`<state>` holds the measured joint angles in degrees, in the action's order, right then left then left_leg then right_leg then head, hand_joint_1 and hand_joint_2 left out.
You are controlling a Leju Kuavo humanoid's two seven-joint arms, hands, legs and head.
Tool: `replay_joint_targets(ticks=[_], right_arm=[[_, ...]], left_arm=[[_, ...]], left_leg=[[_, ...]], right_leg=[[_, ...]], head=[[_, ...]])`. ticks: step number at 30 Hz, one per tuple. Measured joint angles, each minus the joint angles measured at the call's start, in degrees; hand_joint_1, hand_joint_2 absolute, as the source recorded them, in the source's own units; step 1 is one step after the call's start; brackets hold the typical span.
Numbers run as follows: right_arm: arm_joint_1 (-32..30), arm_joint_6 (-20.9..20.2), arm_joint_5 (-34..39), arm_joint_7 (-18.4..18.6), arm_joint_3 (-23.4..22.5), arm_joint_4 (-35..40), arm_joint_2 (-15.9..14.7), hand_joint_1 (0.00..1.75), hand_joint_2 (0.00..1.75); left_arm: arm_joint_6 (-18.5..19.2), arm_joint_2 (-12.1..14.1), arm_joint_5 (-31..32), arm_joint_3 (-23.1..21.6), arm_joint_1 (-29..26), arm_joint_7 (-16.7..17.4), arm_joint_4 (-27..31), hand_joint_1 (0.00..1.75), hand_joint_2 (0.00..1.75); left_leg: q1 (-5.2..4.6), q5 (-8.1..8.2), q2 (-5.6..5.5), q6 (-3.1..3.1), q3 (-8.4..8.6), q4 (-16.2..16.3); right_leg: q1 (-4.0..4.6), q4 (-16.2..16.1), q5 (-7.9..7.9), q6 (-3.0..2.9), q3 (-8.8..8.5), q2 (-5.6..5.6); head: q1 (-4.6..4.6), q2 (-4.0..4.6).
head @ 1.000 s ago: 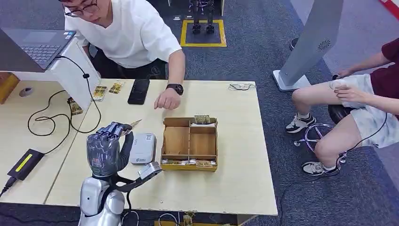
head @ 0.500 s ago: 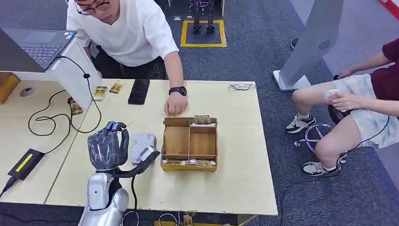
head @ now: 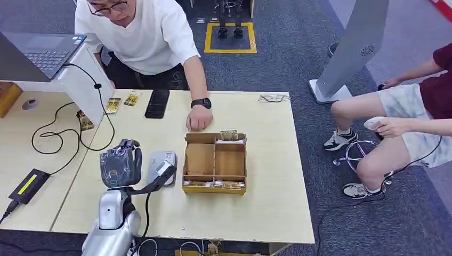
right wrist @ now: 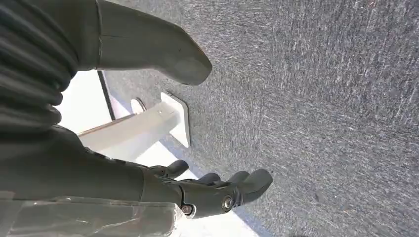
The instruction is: Pass the card to the sensor for recognition and then transmit it.
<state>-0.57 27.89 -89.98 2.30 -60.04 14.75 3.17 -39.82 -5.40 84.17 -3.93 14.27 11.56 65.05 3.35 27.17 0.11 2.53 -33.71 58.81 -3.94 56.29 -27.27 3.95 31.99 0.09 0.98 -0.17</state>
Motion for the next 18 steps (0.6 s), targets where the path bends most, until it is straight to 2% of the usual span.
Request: replay_joint_targets(ticks=[8,18], right_arm=[[0.0,-0.2,0.0,0.7,0.0,0.0,0.0,0.00,1.75],[-0.3,-0.7,0.0,0.7,-0.8,0.2,0.0,0.00,1.75]], left_arm=[[0.7,2.0,0.0,-0.2,0.6,4.6,-4.8,1.75,1.75],[1.3,3.5,-0.7,-0.2,-0.8,4.7,-6.9,1.75,1.75]], left_leg=[[0.00,0.00,0.00,0.00,-0.01,0.0],[0.00,0.00,0.00,0.00,-0.01,0.0]], right_leg=[[0.00,0.0,0.00,0.00,0.00,0.00],[0.00,0.0,0.00,0.00,0.00,0.00]], head=[[0.00,0.00],[0.00,0.00]])
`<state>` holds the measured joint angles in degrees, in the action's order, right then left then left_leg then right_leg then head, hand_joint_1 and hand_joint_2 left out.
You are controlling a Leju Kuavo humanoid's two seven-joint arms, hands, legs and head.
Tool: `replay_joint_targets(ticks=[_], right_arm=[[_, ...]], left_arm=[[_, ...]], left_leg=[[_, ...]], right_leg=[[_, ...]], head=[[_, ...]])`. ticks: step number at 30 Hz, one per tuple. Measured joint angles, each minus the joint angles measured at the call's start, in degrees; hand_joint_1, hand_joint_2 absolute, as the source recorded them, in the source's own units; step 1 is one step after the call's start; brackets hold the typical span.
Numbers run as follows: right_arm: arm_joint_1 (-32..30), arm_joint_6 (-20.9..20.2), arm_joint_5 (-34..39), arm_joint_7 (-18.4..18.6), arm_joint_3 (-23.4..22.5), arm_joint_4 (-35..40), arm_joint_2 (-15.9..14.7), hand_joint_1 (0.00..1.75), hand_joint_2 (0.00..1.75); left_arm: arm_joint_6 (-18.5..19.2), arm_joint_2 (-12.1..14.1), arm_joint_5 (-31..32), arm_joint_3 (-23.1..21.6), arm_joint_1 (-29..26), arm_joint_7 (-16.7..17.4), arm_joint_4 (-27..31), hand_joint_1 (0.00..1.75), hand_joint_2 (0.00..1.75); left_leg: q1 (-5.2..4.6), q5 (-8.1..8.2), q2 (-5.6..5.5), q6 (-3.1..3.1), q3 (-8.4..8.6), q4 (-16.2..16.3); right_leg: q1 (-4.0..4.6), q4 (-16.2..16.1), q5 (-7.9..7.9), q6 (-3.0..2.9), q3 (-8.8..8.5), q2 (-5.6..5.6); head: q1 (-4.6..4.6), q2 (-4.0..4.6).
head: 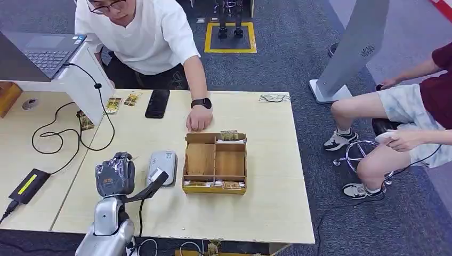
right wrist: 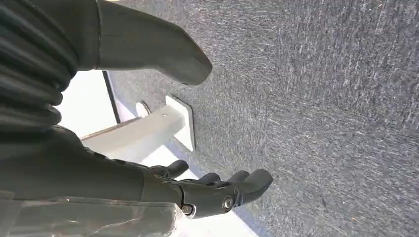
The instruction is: Pass the card to the sensor for recognition and then transmit it.
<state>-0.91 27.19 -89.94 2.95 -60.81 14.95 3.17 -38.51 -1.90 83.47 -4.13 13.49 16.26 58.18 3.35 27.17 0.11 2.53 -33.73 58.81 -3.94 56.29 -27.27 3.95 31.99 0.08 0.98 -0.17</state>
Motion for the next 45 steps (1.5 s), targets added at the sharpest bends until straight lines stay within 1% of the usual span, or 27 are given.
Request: replay_joint_targets(ticks=[10,17,18,19,21,23,30,34,36,41,45], right_arm=[[-0.3,-0.6,0.0,-0.2,-1.0,1.1,0.0,0.00,1.75],[-0.3,-0.7,0.0,-0.2,-1.0,1.2,0.0,0.00,1.75],[-0.3,-0.9,0.0,-0.2,-1.0,1.4,0.0,0.00,1.75],[-0.4,-1.0,0.0,-0.2,-1.2,1.5,0.0,0.00,1.75],[-0.5,-1.2,0.0,0.0,-1.2,1.9,0.0,0.00,1.75],[-0.6,-1.3,0.0,0.1,-1.2,2.1,0.0,0.00,1.75],[-0.7,-1.3,0.0,0.1,-1.2,2.6,0.1,0.00,1.75],[-0.7,-1.3,0.0,0.0,-1.4,2.8,0.1,0.00,1.75],[-0.7,-1.3,0.0,-0.1,-1.5,2.8,0.2,0.00,1.75],[-0.8,-1.3,0.0,-0.2,-1.9,3.2,0.5,0.00,1.75],[-0.8,-1.5,0.0,-0.3,-2.3,3.6,0.7,0.00,1.75]], left_arm=[[3.8,0.1,0.0,-0.7,-2.6,-0.2,-0.1,1.75,1.75],[4.1,0.1,0.0,-0.8,-2.7,-0.3,-0.1,1.75,1.75],[4.7,0.1,-0.4,-1.0,-3.0,-0.4,-0.1,1.75,1.75],[5.1,0.1,-0.7,-1.4,-3.1,-1.0,-0.1,1.75,1.75],[6.6,0.1,-3.1,-1.8,-3.5,-2.4,-0.1,1.75,1.75],[7.2,0.1,-4.0,-1.9,-3.6,-2.7,-0.1,1.75,1.75],[8.0,0.2,-6.1,-2.8,-4.0,-4.5,-0.1,1.75,1.75],[7.9,0.1,-8.0,-2.9,-4.2,-6.4,0.0,1.75,1.75],[7.9,0.1,-8.4,-3.0,-4.4,-6.8,0.1,1.75,1.75],[8.3,-0.1,-10.5,-4.7,-5.3,-8.6,2.1,1.75,1.75],[10.4,-0.1,-13.6,-5.9,-5.8,-10.6,3.7,1.75,1.75]], left_leg=[[0.00,0.00,0.00,0.00,0.00,0.0],[0.00,0.00,0.00,0.00,0.00,0.0],[0.00,0.00,0.00,0.00,0.00,0.0],[0.00,0.00,-0.01,0.00,0.00,0.0],[0.00,0.00,-0.01,0.00,0.01,0.0],[0.00,0.00,-0.01,0.00,0.03,0.0],[0.00,0.00,-0.02,0.00,0.07,0.0],[0.00,0.00,-0.03,0.00,0.08,0.0],[0.00,0.00,-0.04,0.00,0.09,0.0],[0.00,0.00,-0.05,0.00,0.09,0.0],[-0.01,0.00,-0.07,0.00,0.08,0.0]], right_leg=[[0.00,0.0,0.00,0.00,0.00,0.00],[0.00,0.0,0.00,0.00,0.00,0.00],[0.00,0.0,0.00,0.00,0.00,0.00],[0.00,0.0,0.00,0.00,-0.02,-0.01],[0.00,0.0,0.00,0.00,-0.03,-0.01],[0.00,0.0,0.00,0.00,-0.05,-0.02],[0.00,0.0,0.00,0.00,-0.09,-0.03],[0.00,0.0,0.00,0.00,-0.12,-0.05],[0.00,0.0,0.00,0.00,-0.13,-0.05],[0.00,0.0,0.00,0.01,-0.14,-0.08],[-0.01,0.0,0.00,0.01,-0.15,-0.13]], head=[[0.00,0.00],[0.00,0.00],[-0.02,0.00],[0.00,0.00],[0.00,0.00],[0.00,0.00],[0.00,0.00],[0.00,0.00],[0.00,0.00],[-0.02,0.00],[0.00,0.00]])
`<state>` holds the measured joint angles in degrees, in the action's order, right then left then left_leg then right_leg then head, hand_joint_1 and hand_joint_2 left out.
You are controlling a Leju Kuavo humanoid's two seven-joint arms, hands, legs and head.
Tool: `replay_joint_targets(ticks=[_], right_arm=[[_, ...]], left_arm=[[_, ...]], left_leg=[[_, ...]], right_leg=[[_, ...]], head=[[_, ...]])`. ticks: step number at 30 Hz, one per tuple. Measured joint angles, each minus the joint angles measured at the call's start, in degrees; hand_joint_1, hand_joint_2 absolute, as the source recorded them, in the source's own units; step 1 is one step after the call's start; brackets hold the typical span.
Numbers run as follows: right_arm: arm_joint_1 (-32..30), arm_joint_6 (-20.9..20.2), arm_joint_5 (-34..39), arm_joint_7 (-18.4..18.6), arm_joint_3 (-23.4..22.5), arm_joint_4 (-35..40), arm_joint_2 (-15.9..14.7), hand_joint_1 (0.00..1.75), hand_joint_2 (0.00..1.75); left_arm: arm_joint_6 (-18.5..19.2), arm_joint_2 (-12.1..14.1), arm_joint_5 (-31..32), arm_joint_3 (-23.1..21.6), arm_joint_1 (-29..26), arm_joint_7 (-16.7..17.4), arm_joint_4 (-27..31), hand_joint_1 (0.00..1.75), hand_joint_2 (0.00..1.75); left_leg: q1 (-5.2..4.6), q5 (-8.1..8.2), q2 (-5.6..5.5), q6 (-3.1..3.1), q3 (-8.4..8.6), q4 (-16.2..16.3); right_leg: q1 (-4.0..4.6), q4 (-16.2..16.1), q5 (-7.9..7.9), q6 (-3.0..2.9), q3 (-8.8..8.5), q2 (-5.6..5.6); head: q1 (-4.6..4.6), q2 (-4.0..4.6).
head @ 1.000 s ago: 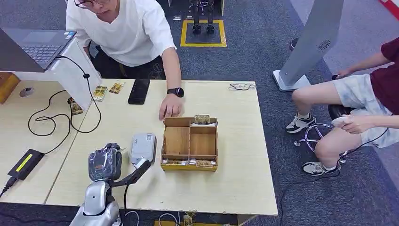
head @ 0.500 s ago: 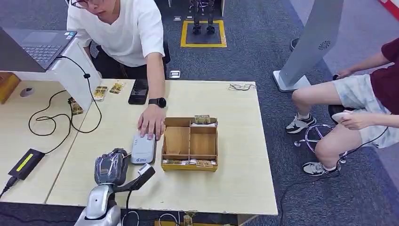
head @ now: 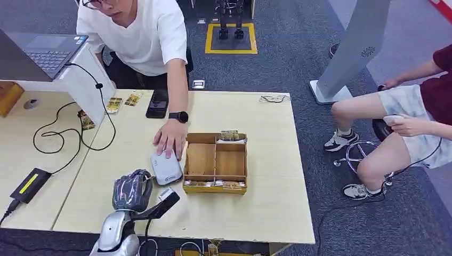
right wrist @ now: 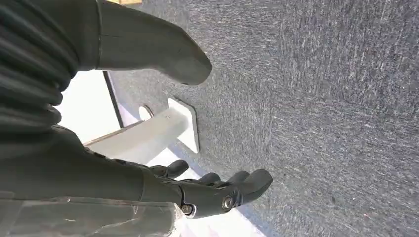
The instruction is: Pass the card to the sensor for recognition and then transmit it.
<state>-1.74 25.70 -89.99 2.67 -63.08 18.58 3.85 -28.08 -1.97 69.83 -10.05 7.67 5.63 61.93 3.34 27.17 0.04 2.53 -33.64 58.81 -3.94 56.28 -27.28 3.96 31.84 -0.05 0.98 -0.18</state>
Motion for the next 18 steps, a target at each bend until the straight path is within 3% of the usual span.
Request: replay_joint_targets(ticks=[6,18], right_arm=[[-0.1,-0.3,0.0,-0.3,-0.5,0.7,0.5,0.00,1.75],[-0.4,-0.6,0.0,-0.5,-1.2,2.0,1.3,0.00,1.75]], left_arm=[[2.4,-0.7,-4.3,-2.7,-1.7,-2.9,3.0,1.75,1.75],[4.0,-1.8,-6.6,-6.1,-3.3,-4.0,5.8,1.75,1.75]], left_leg=[[0.00,0.00,0.01,0.00,0.00,0.0],[0.00,0.00,0.02,0.00,-0.01,0.0]], right_leg=[[0.00,0.0,0.00,0.00,0.01,0.01],[0.00,0.0,0.00,0.00,0.04,0.04]], head=[[-0.02,0.00],[-0.02,0.00]])
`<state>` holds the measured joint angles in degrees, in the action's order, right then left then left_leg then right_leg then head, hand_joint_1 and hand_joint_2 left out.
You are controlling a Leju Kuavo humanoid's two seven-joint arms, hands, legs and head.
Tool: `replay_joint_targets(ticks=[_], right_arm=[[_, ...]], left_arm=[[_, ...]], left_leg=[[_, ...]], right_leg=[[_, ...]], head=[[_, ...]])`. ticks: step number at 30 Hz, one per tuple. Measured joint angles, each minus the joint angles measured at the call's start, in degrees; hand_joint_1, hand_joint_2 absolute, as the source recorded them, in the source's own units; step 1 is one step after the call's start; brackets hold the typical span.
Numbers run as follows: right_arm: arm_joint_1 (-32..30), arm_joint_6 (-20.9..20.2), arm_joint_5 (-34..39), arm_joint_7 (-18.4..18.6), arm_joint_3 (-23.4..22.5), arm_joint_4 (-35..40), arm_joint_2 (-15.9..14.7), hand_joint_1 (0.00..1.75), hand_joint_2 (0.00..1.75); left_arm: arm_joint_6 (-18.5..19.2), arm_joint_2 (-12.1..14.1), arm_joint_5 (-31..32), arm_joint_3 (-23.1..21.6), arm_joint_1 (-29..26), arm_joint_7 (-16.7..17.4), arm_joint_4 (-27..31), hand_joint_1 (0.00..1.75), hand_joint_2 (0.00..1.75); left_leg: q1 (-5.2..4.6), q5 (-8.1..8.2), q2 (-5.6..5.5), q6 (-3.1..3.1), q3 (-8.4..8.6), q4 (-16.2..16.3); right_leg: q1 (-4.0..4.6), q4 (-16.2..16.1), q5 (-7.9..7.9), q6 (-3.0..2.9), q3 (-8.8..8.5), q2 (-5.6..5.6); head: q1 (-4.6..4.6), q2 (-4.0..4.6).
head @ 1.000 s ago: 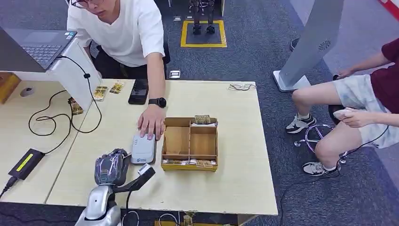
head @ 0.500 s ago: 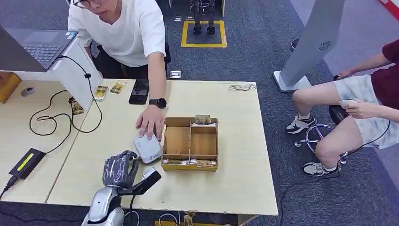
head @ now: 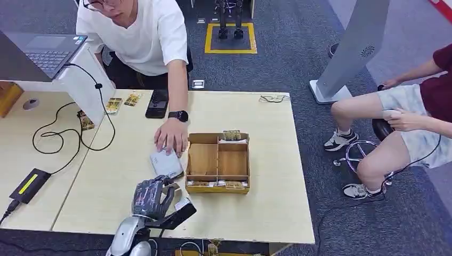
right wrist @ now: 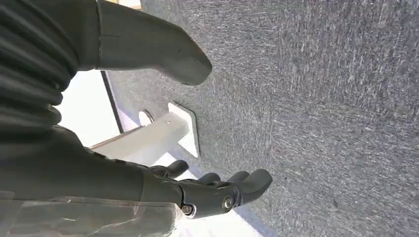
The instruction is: Pass the card to the sensor for recognition and then transmit it.
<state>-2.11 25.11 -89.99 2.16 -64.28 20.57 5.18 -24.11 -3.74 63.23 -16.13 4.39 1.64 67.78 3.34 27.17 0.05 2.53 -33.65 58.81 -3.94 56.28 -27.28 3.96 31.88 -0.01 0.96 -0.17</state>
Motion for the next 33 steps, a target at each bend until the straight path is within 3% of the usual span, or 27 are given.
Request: replay_joint_targets(ticks=[30,33], right_arm=[[0.0,0.2,0.0,-0.2,0.0,0.0,0.0,0.00,1.75],[0.0,0.4,0.0,-0.2,0.0,0.0,0.0,0.00,1.75]], left_arm=[[-1.2,-0.6,-0.5,-0.7,0.0,0.3,0.2,1.75,1.75],[-3.2,-0.7,-0.8,-0.7,0.0,0.3,0.2,1.75,1.75]], left_leg=[[0.00,0.00,0.00,0.00,0.00,0.0],[0.00,0.00,0.00,0.00,0.00,0.0]], right_leg=[[0.00,0.0,0.00,0.00,0.00,0.00],[0.00,0.0,0.00,0.00,0.01,0.00]], head=[[0.02,0.00],[0.02,0.00]])
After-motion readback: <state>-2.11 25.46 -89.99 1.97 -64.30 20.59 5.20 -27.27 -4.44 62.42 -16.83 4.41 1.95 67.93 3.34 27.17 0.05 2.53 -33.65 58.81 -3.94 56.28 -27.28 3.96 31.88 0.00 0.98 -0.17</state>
